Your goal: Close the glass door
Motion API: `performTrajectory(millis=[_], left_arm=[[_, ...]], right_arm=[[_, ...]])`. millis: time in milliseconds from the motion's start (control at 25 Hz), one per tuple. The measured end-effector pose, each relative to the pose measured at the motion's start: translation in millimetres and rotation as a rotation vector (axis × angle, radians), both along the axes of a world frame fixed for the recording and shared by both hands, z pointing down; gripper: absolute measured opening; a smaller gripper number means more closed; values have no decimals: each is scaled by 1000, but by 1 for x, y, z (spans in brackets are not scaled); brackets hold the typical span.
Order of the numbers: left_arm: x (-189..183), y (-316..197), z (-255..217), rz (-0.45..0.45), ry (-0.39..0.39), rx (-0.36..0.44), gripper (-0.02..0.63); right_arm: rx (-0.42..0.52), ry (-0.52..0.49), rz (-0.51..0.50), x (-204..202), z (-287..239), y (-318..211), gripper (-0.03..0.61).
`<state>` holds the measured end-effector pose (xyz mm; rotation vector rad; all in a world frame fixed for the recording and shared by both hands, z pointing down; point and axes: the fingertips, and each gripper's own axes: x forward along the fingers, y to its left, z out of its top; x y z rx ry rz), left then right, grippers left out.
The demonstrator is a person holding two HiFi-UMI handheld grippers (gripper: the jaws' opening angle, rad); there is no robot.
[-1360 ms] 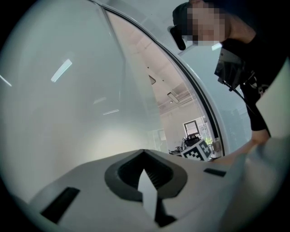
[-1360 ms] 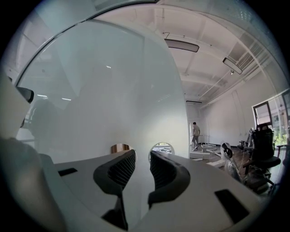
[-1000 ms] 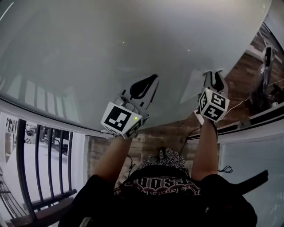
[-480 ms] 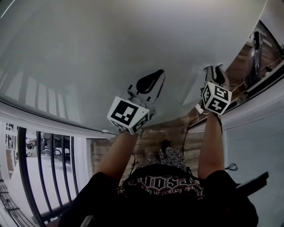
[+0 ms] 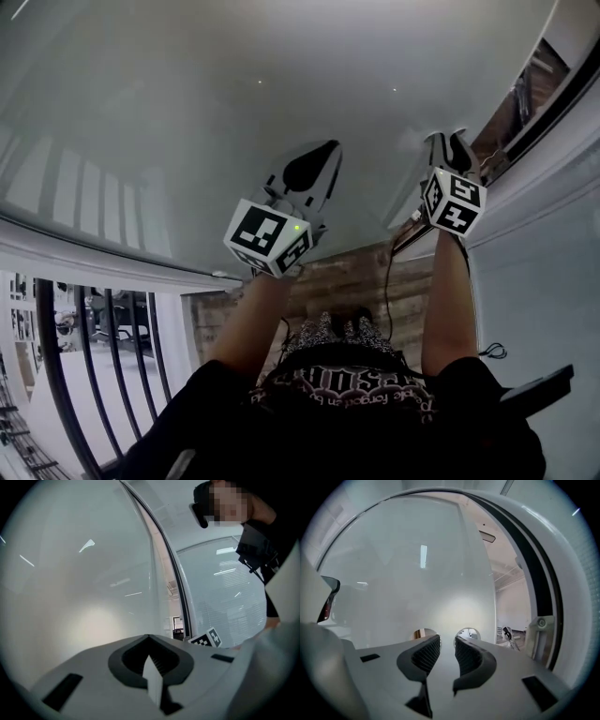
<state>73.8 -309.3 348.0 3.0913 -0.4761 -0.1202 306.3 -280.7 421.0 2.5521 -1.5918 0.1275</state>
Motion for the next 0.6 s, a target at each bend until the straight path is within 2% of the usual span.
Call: performTrajectory(millis=[600], left_arm=[[12, 80, -19, -35, 22, 4, 2]], right_arm=[[9, 9, 11, 5, -18, 90, 103]])
